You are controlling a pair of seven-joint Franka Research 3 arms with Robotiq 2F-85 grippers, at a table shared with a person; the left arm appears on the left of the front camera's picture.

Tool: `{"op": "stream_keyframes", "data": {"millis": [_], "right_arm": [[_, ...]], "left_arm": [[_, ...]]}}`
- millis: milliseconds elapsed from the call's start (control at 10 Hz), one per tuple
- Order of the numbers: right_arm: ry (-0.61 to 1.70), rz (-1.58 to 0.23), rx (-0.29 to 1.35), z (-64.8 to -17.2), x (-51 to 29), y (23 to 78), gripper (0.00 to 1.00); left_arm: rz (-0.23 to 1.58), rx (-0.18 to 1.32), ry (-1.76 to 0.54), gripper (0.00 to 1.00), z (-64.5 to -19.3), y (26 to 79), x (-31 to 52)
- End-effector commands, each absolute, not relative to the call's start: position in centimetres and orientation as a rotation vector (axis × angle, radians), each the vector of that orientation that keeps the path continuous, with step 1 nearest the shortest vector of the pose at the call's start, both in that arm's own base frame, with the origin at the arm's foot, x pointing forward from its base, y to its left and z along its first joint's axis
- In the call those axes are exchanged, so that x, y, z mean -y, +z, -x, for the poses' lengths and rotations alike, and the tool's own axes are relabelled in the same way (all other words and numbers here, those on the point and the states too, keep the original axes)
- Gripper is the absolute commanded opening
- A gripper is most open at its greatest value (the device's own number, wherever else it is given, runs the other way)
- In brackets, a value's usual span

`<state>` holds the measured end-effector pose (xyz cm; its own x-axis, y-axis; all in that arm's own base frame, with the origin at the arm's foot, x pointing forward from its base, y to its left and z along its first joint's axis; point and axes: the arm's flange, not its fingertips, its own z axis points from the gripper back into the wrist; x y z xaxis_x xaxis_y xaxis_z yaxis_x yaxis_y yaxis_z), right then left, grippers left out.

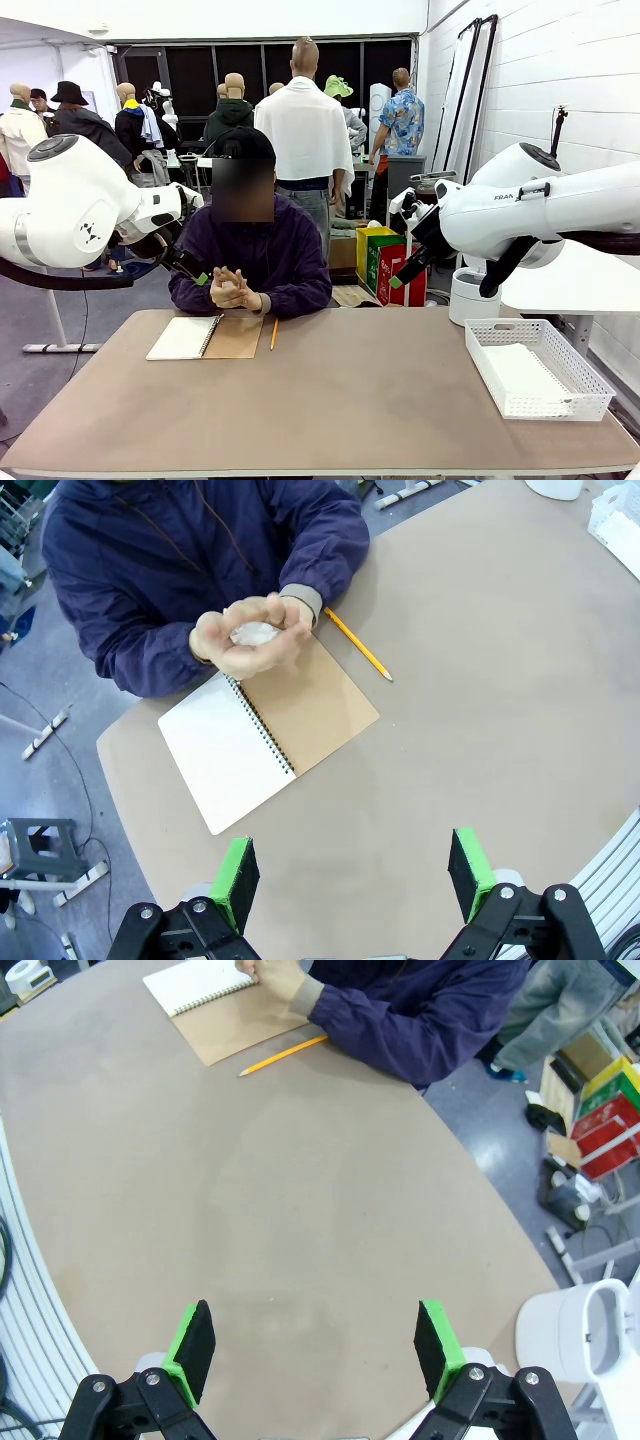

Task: Sort the paper based on its condition.
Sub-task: If a person hands you a paper, place it in the Organizing basket , and if it's crumpled, put it in the Trash can.

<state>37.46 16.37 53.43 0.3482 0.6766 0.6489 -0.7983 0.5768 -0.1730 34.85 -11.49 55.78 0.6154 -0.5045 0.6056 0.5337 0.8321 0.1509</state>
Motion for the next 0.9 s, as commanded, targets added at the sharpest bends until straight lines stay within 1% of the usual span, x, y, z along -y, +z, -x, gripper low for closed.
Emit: {"op": "stream_keyframes", "data": {"millis": [0,800], "right_arm": [[0.962,-0.181,0.752,-37.47,-16.41,53.29,1.00],[0.962,-0.181,0.752,-37.47,-16.41,53.29,1.00]], "left_arm": [[0.049,0.687,-0.597,1.00,-34.99,55.82,11.42],[0.049,0.687,-0.597,1.00,-34.99,55.82,11.42]]}}
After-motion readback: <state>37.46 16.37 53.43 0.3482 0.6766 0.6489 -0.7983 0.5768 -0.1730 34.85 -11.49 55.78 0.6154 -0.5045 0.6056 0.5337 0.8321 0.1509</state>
